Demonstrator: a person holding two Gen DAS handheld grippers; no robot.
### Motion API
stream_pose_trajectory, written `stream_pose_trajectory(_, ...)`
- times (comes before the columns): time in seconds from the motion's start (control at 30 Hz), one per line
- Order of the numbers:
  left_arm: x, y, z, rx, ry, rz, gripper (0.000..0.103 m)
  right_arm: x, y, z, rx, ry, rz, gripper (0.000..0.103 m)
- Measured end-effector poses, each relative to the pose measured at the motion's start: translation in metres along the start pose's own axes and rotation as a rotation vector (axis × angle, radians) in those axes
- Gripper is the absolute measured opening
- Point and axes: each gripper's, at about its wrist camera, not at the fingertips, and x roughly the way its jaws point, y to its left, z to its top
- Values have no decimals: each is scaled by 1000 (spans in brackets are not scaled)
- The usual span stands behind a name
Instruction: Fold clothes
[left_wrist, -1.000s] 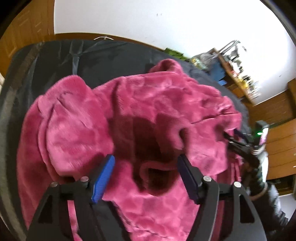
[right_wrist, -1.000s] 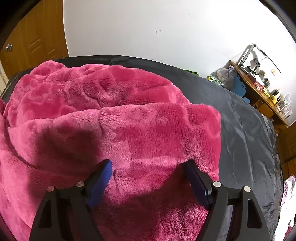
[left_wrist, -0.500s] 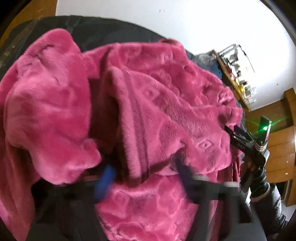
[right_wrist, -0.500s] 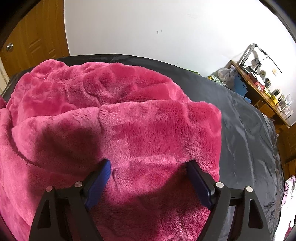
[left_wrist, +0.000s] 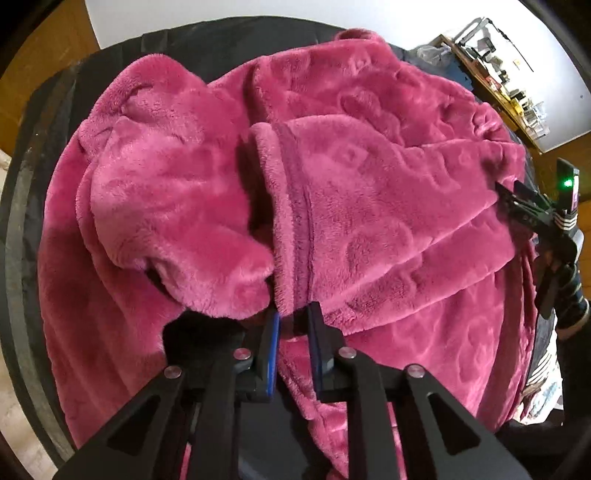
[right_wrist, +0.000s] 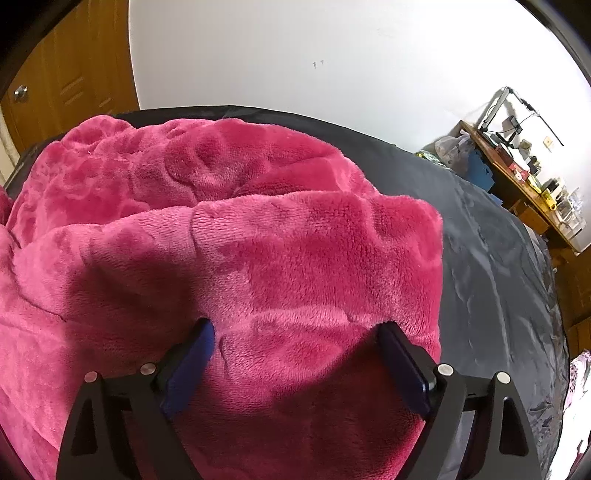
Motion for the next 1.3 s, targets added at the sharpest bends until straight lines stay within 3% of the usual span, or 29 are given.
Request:
stream_pose_trajectory(0.17, -30, -14, -1, 14, -64, 32, 19, -2, -2, 0, 6, 18, 3, 90)
stream_pose_trajectory(0.3, -60, -21, 7, -18, -166, 24, 44, -24, 3, 7, 3, -16, 23, 90)
stream_pose_trajectory(0.4, -71, -21, 18, -34, -228, -34, 56, -37, 11, 19, -27, -63, 69, 90)
stream_pose_trajectory(0.5, -52, -30, 33, -20, -209, -92, 57, -27, 24, 28, -72, -43, 98, 90)
stream_pose_trajectory(0.6, -10, -40, 40, -11, -142, 9, 57, -5, 29, 31, -97, -4, 34, 90)
stream_pose_trajectory(0.77, 21, -15, 43, -78, -107, 136, 57, 16, 0, 41, 54, 15, -17, 96)
stream_pose_trajectory(0.87, 27, -2, 43, -119, -108, 86, 57, 20, -1, 41, 58, 19, -17, 101)
stream_pose_trajectory(1.03, 25, -19, 51, -91, -93, 150, 58, 11, -10, 40, 44, 30, 20, 101)
stream_pose_trajectory(1.17, 1, -41, 53, -92, -165, 82, 58, -18, -10, 36, 23, -22, 37, 101)
stream_pose_trajectory(1.3, 3, -75, 64, -10, -195, 80, 72, -24, 11, 32, -27, -14, 99, 101)
